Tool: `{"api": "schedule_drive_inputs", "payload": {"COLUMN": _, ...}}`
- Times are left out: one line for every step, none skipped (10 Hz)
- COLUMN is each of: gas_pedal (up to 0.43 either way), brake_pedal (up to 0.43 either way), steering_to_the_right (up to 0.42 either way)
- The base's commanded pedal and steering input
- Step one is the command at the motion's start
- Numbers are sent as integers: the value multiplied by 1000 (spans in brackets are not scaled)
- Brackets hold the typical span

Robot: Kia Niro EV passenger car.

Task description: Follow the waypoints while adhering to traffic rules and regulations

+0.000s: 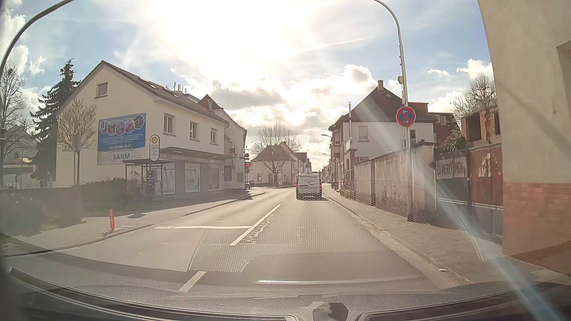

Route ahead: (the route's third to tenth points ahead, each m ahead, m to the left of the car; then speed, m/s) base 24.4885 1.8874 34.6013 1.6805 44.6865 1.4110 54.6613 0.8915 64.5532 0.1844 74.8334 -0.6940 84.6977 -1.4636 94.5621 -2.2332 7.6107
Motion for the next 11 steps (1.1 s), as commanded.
{"api": "schedule_drive_inputs", "payload": {"gas_pedal": 197, "brake_pedal": 0, "steering_to_the_right": 6}}
{"api": "schedule_drive_inputs", "payload": {"gas_pedal": 177, "brake_pedal": 0, "steering_to_the_right": 6}}
{"api": "schedule_drive_inputs", "payload": {"gas_pedal": 130, "brake_pedal": 0, "steering_to_the_right": 6}}
{"api": "schedule_drive_inputs", "payload": {"gas_pedal": 130, "brake_pedal": 0, "steering_to_the_right": 5}}
{"api": "schedule_drive_inputs", "payload": {"gas_pedal": 130, "brake_pedal": 0, "steering_to_the_right": 5}}
{"api": "schedule_drive_inputs", "payload": {"gas_pedal": 130, "brake_pedal": 0, "steering_to_the_right": 4}}
{"api": "schedule_drive_inputs", "payload": {"gas_pedal": 130, "brake_pedal": 0, "steering_to_the_right": 4}}
{"api": "schedule_drive_inputs", "payload": {"gas_pedal": 118, "brake_pedal": 0, "steering_to_the_right": 3}}
{"api": "schedule_drive_inputs", "payload": {"gas_pedal": 118, "brake_pedal": 0, "steering_to_the_right": 2}}
{"api": "schedule_drive_inputs", "payload": {"gas_pedal": 118, "brake_pedal": 0, "steering_to_the_right": 2}}
{"api": "schedule_drive_inputs", "payload": {"gas_pedal": 118, "brake_pedal": 0, "steering_to_the_right": 2}}
